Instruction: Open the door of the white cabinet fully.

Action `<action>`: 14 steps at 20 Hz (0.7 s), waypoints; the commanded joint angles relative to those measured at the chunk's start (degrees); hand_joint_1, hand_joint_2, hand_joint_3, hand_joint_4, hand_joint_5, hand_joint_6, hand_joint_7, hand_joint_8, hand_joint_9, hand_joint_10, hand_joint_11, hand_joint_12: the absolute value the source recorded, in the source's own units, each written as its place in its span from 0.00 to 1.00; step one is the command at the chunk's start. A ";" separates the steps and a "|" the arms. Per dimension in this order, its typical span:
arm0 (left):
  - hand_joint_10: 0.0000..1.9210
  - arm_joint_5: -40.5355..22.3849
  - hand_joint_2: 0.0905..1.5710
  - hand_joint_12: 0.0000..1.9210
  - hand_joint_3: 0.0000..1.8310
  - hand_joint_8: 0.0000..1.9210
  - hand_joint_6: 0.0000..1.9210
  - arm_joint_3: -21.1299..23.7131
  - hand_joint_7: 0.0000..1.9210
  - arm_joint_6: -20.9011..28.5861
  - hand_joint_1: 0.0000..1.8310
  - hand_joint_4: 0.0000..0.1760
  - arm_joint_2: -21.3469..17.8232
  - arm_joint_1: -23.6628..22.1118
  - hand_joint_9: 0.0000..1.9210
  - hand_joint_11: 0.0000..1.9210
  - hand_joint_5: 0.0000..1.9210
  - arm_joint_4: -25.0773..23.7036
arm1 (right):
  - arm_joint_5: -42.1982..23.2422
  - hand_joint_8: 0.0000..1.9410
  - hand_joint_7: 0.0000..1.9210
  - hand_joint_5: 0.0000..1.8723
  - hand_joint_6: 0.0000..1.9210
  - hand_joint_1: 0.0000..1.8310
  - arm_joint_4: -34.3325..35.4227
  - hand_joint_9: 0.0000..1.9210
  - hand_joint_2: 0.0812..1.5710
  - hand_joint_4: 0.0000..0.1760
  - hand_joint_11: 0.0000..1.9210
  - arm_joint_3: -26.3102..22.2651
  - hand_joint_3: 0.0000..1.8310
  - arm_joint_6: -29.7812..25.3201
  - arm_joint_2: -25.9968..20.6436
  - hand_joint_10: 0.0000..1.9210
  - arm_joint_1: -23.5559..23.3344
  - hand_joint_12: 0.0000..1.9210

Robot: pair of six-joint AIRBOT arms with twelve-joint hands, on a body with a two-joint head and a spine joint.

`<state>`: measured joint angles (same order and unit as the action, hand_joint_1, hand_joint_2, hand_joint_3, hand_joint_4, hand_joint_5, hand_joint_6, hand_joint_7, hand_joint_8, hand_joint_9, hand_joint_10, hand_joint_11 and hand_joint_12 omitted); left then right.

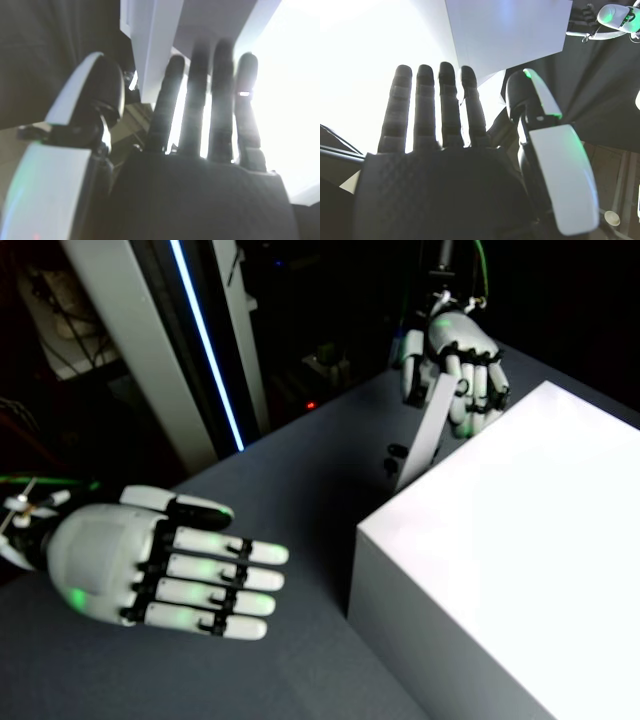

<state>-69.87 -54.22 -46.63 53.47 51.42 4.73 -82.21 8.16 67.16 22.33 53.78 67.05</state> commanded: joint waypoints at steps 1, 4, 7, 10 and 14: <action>0.01 -6.92 0.94 0.48 0.00 0.00 0.00 0.05 0.05 0.51 0.07 0.00 0.14 -0.60 0.11 0.00 0.07 -1.11 | -6.95 0.00 0.14 0.16 0.00 0.29 1.41 0.11 0.87 0.00 0.08 0.22 0.00 -0.65 -0.10 0.00 -0.31 0.02; 0.00 -6.14 0.95 0.35 0.00 0.01 0.00 0.19 0.07 0.71 0.09 0.00 0.41 -0.76 0.09 0.00 0.09 -1.96 | -6.95 0.00 0.15 0.17 0.00 0.29 1.42 0.11 0.87 0.00 0.09 0.22 0.00 -0.71 -0.03 0.00 -0.31 0.02; 0.00 -5.42 0.95 0.22 0.00 0.00 0.00 0.18 0.07 1.37 0.10 0.00 0.68 -1.26 0.05 0.00 0.10 -3.44 | -6.95 0.00 0.15 0.17 0.00 0.29 1.44 0.11 0.87 0.00 0.09 0.22 0.00 -0.77 -0.02 0.00 -0.31 0.02; 0.00 -4.29 0.95 0.18 0.00 0.00 0.00 0.14 0.08 1.97 0.09 0.00 1.06 -2.51 0.07 0.00 0.10 -5.66 | -6.95 0.00 0.15 0.17 0.00 0.28 1.47 0.11 0.87 0.00 0.09 0.25 0.00 -0.83 -0.01 0.00 -0.31 0.02; 0.00 -2.73 0.93 0.19 0.00 0.00 0.00 -0.01 0.11 2.80 0.16 0.00 1.86 -3.91 0.09 0.01 0.12 -7.95 | -6.95 0.00 0.15 0.17 0.00 0.27 1.47 0.11 0.87 0.00 0.10 0.30 0.00 -0.91 -0.01 0.00 -0.31 0.02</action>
<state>-65.78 -54.22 -44.29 55.24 48.16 -2.85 -82.17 8.29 67.16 22.06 53.82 67.05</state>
